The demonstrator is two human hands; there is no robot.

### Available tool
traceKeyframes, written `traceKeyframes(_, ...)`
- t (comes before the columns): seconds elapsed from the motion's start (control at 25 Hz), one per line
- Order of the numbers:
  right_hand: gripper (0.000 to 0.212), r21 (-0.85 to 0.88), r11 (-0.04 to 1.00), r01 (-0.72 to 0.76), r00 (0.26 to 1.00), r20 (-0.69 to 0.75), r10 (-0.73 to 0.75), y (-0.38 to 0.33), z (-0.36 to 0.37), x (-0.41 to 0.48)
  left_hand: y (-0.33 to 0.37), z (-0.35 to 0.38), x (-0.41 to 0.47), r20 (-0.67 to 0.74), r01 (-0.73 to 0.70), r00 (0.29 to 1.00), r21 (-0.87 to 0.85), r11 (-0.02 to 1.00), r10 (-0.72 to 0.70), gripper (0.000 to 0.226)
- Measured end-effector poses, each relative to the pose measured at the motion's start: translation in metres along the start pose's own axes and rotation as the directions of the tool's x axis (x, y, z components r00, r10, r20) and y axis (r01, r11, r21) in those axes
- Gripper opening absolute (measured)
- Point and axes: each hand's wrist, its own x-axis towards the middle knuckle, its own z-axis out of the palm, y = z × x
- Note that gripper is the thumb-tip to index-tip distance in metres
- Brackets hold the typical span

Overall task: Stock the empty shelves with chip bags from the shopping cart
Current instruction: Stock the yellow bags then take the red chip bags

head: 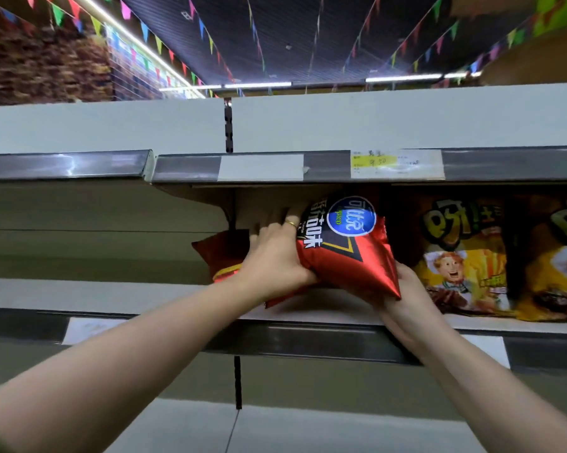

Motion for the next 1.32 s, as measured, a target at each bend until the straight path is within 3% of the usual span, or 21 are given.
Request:
traceKeyframes(0.08,0.085,-0.123,0.992,0.039,0.999,0.007,-0.038,0.004,0.004,-0.006,0.013,0.008,-0.002,-0.039,0.056,0.998,0.105,0.993,-0.053,0.080)
traceKeyframes(0.16,0.115,-0.077,0.997,0.008,1.000,0.008,-0.007,0.006,0.005,-0.005,0.015,0.012,-0.001,-0.044,0.112,0.993,0.107,0.988,-0.108,0.084)
traceKeyframes(0.24,0.129,0.049,0.999,0.022,0.993,-0.121,-0.016,0.002,0.013,-0.005,0.019,0.014,-0.004,-0.017,0.134,0.991,0.115,0.984,-0.133,0.092)
traceKeyframes(0.28,0.122,0.081,0.996,0.048,0.978,-0.204,-0.031,0.002,0.017,-0.004,0.022,0.015,-0.007,-0.002,0.126,0.992,0.141,0.982,-0.127,0.095)
traceKeyframes(0.36,0.085,0.145,0.985,0.093,0.953,-0.299,-0.046,-0.001,0.026,-0.010,0.024,0.012,-0.010,0.040,0.061,0.997,0.201,0.978,-0.070,0.102)
traceKeyframes(0.44,0.061,0.190,0.980,0.059,0.948,-0.318,0.005,-0.005,0.031,-0.014,0.021,-0.004,-0.010,0.172,0.007,0.985,0.093,0.996,-0.023,0.109)
traceKeyframes(0.52,0.059,0.250,0.968,0.034,0.948,-0.315,0.048,-0.010,0.035,-0.019,0.011,-0.027,-0.009,0.358,0.032,0.933,-0.143,0.989,0.022,0.112)
traceKeyframes(0.56,0.059,0.289,0.957,0.029,0.948,-0.312,0.066,-0.011,0.037,-0.021,0.006,-0.035,-0.009,0.382,0.071,0.923,-0.274,0.959,0.041,0.106)
traceKeyframes(0.68,0.048,0.468,0.877,-0.112,0.932,-0.257,0.256,-0.012,0.042,-0.025,-0.002,-0.044,-0.003,0.268,0.205,0.961,-0.525,0.826,-0.068,0.057)
traceKeyframes(0.76,0.048,0.573,0.784,-0.237,0.887,-0.201,0.415,-0.015,0.042,-0.023,-0.008,-0.043,0.007,0.305,0.324,0.935,-0.537,0.779,-0.178,0.078)
traceKeyframes(0.84,0.049,0.524,0.786,-0.328,0.857,-0.184,0.481,-0.019,0.039,-0.013,-0.011,-0.042,0.011,0.383,0.439,0.882,-0.458,0.773,-0.274,0.094)
traceKeyframes(0.96,0.056,0.413,0.807,-0.422,0.829,-0.185,0.528,-0.027,0.030,0.013,-0.019,-0.037,0.019,0.356,0.509,0.851,-0.374,0.775,-0.387,0.070)
traceKeyframes(1.08,0.068,0.339,0.806,-0.485,0.793,-0.217,0.569,-0.033,0.026,0.038,-0.020,-0.038,0.026,0.523,0.559,0.793,-0.417,0.717,-0.314,0.046)
traceKeyframes(1.2,0.058,0.333,0.849,-0.410,0.799,-0.319,0.510,-0.032,0.022,0.057,-0.015,-0.030,0.027,0.672,0.650,0.685,-0.390,0.652,-0.282,0.052)
traceKeyframes(1.24,0.053,0.247,0.883,-0.399,0.802,-0.373,0.467,-0.034,0.021,0.061,-0.013,-0.023,0.029,0.641,0.669,0.689,-0.386,0.635,-0.337,0.052)
traceKeyframes(1.32,0.048,-0.121,0.894,-0.431,0.824,-0.457,0.335,-0.036,0.019,0.064,-0.004,-0.006,0.033,0.511,0.668,0.738,-0.461,0.584,-0.441,0.038)
